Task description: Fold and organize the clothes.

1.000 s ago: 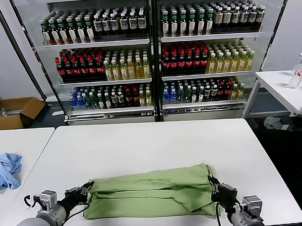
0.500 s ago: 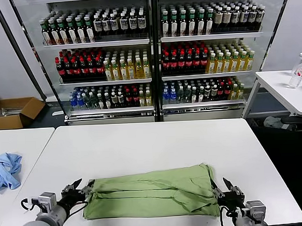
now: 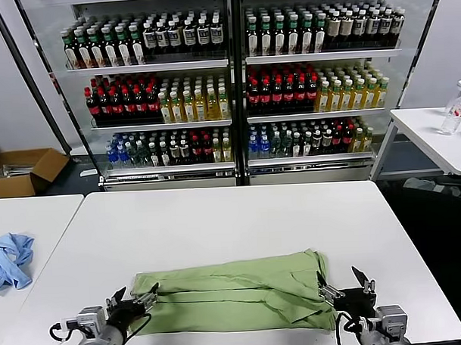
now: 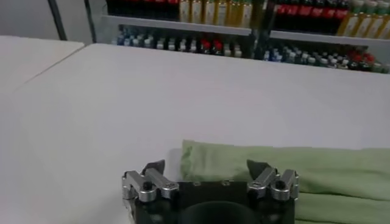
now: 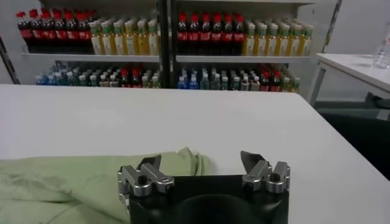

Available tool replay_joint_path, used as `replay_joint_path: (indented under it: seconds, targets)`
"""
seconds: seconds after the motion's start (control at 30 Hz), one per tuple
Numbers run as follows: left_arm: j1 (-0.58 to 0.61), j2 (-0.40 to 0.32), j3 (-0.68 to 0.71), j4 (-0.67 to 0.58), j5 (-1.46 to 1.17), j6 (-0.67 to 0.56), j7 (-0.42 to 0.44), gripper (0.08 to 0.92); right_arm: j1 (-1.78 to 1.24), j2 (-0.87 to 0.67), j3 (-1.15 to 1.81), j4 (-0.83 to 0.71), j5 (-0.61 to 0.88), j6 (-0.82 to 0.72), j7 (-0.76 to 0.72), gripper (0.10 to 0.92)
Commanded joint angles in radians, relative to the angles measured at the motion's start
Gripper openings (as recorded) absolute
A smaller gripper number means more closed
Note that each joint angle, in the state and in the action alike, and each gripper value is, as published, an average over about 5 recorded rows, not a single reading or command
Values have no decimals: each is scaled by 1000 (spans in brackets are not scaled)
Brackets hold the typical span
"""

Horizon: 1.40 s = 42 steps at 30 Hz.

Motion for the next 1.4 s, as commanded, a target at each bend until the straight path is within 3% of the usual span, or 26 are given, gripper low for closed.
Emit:
replay_joint_path:
  seconds: [0.03,0.4,0.57,0.8,0.93,1.03,1.17,1.3,1.4]
  targets:
    - [-25,-70,84,29,18,2,-146,785,-1,2,1,4,-14,0,3,823]
    - [-26,-76,96,23,-18,-5,-160,473,-2,5,3,6,-22,1,4,823]
    - [-43,-56,66,9,103,-3,-113,325,-4,7,4,9,-32,3,4,823]
    - [-9,64,-177,-41,340,47,-35,139,5,3,0,6,-60,12,5,823]
    - [19,124,-378,12,422,43,-2,114,29,-1,-8,4,-63,12,6,822]
    - [19,146,-436,37,418,48,-3,114,44,-2,-11,4,-65,11,6,823]
    - [15,129,-344,-37,359,49,8,114,51,-2,-11,12,-69,7,8,823]
    - [9,75,-107,-163,203,48,62,114,52,-5,-7,15,-71,3,11,823]
    - [-16,27,51,-226,-2,49,56,114,56,-6,-7,13,-74,-2,14,823]
